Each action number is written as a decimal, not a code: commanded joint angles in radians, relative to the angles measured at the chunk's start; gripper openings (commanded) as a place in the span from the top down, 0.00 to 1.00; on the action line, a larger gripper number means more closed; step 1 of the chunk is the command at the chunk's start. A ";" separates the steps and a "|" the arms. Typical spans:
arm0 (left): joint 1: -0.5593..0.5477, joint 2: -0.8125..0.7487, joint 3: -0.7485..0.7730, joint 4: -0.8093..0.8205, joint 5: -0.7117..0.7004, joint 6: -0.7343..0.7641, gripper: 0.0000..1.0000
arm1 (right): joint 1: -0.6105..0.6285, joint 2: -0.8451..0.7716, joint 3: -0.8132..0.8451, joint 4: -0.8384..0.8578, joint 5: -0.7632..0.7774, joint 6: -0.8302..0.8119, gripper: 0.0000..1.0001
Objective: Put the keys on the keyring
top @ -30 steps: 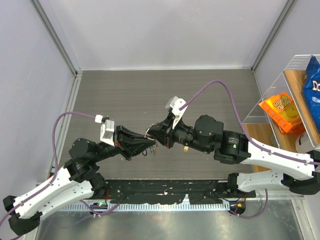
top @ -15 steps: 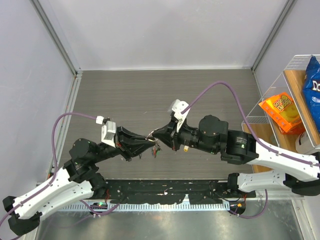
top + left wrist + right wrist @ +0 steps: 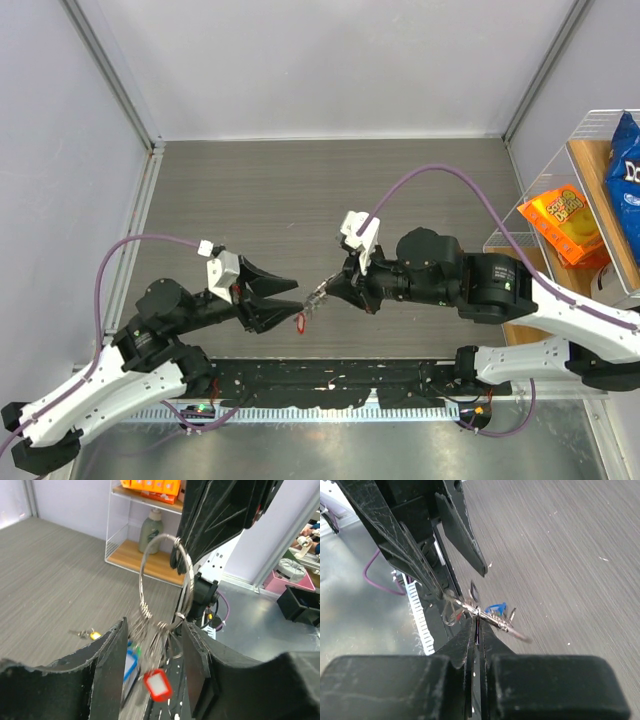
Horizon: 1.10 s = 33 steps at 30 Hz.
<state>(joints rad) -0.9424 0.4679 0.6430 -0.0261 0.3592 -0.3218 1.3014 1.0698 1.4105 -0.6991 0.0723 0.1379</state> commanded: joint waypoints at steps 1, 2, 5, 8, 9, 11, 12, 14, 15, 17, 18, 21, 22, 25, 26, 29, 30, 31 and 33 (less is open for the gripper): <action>0.002 -0.050 0.058 -0.162 -0.075 0.053 0.45 | 0.001 0.010 0.073 -0.071 -0.041 0.020 0.94; 0.002 -0.058 0.064 -0.182 -0.086 0.064 0.41 | -0.001 0.021 0.083 -0.088 -0.051 0.022 0.94; 0.002 -0.092 0.078 -0.207 -0.097 0.095 0.30 | -0.001 0.053 0.126 -0.138 -0.099 0.016 0.94; 0.002 -0.091 0.104 -0.204 -0.085 0.116 0.28 | -0.001 0.097 0.183 -0.200 -0.140 0.009 0.94; 0.002 -0.086 0.113 -0.201 -0.072 0.119 0.28 | -0.001 0.113 0.203 -0.220 -0.153 0.006 0.94; 0.002 -0.068 0.124 -0.181 -0.039 0.118 0.28 | 0.001 0.128 0.237 -0.253 -0.178 0.000 0.94; 0.002 -0.055 0.127 -0.164 -0.016 0.110 0.28 | -0.001 0.146 0.246 -0.266 -0.186 -0.003 0.94; 0.002 -0.029 0.132 -0.129 0.030 0.087 0.28 | -0.001 0.179 0.292 -0.316 -0.178 -0.014 0.94; 0.002 -0.014 0.133 -0.101 0.058 0.073 0.27 | -0.001 0.202 0.317 -0.347 -0.174 -0.017 0.94; 0.002 0.014 0.141 -0.074 0.107 0.049 0.25 | -0.001 0.238 0.356 -0.391 -0.172 -0.020 0.94; 0.002 0.027 0.145 -0.066 0.121 0.040 0.24 | -0.002 0.254 0.372 -0.405 -0.169 -0.018 0.94; 0.002 0.040 0.142 -0.046 0.136 0.026 0.21 | -0.001 0.318 0.441 -0.473 -0.174 -0.012 0.94; 0.002 0.038 0.138 -0.038 0.136 0.026 0.20 | -0.002 0.334 0.455 -0.482 -0.178 -0.012 0.94; 0.002 0.032 0.133 -0.040 0.130 0.036 0.16 | -0.007 0.395 0.533 -0.549 -0.183 -0.006 0.94; 0.002 0.031 0.129 -0.044 0.127 0.047 0.14 | -0.011 0.409 0.550 -0.563 -0.184 -0.004 0.94; 0.002 0.032 0.124 -0.047 0.119 0.069 0.12 | -0.016 0.444 0.603 -0.588 -0.190 0.017 0.94; 0.002 0.035 0.124 -0.047 0.119 0.073 0.12 | -0.016 0.453 0.620 -0.593 -0.193 0.019 0.94; 0.002 0.043 0.124 -0.048 0.122 0.076 0.12 | -0.019 0.458 0.627 -0.593 -0.193 0.025 0.94; 0.002 0.055 0.122 -0.043 0.124 0.085 0.12 | -0.025 0.470 0.648 -0.603 -0.192 0.035 0.94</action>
<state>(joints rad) -0.9424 0.5056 0.7513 -0.1165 0.4652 -0.2684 1.2873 1.5433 1.9743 -1.2812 -0.1001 0.1444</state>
